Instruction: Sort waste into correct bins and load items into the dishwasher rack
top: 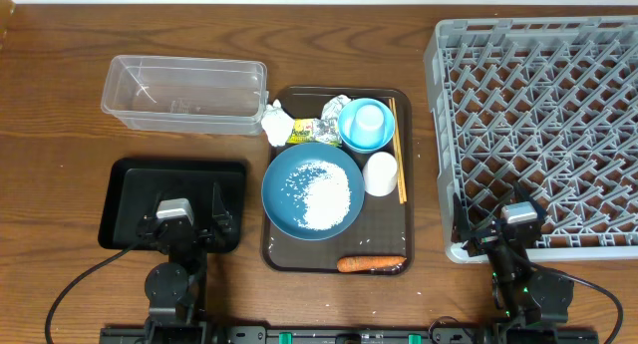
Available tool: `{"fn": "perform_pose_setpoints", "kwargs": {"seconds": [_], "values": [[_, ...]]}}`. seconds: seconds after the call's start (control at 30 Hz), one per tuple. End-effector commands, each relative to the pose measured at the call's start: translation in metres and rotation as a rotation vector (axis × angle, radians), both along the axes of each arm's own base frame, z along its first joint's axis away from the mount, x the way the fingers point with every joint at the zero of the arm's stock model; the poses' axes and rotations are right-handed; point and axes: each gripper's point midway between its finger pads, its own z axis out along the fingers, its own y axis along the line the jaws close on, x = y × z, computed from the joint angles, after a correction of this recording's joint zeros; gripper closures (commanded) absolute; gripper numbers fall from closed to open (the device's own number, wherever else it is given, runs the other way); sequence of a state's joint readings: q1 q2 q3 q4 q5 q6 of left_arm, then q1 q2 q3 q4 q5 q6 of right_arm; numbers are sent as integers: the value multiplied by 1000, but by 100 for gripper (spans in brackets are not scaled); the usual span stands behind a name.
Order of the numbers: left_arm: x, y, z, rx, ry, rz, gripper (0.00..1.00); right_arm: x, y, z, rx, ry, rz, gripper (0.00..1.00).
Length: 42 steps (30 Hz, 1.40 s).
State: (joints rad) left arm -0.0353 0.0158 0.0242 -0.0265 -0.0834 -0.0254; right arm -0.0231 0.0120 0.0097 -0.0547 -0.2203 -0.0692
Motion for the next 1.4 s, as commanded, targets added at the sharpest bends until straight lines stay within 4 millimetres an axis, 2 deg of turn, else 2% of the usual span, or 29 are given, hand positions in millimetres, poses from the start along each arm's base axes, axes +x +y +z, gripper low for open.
{"fn": "perform_pose_setpoints", "kwargs": {"seconds": [0.0, 0.67, 0.73, 0.8, 0.83, 0.93, 1.0, 1.1, 1.2, 1.37], "values": [[-1, 2, -20, 9, 62, 7, 1, 0, -2, -1, 12, 2, -9, 1], [-1, 2, -20, 9, 62, 7, 1, 0, -2, -1, 12, 2, -9, 1], [0, 0, -14, -9, 38, -1, 1, 0, -2, -1, 12, 2, -9, 1], [1, -19, -11, -129, 21, -97, 1, 0, -2, -1, 12, 2, -9, 1], [0, -40, -13, -239, 37, -203, 1, 0, -2, -1, 12, 2, -9, 1], [-19, -99, -11, -537, 130, -522, 1, 0, -2, -1, 12, 2, -9, 1], [-33, -121, -10, -667, 201, -647, 1, 0, -2, -1, 12, 2, -9, 1], [-48, -139, -6, -731, 254, -770, 1, 0, -2, -1, 12, 2, -9, 1], [-63, -154, 22, -679, 187, -938, 1, 0, -2, -1, 12, 2, -9, 1], [-73, -156, 52, -639, 144, -976, 1, 0, -2, -1, 12, 2, -9, 1]]}}
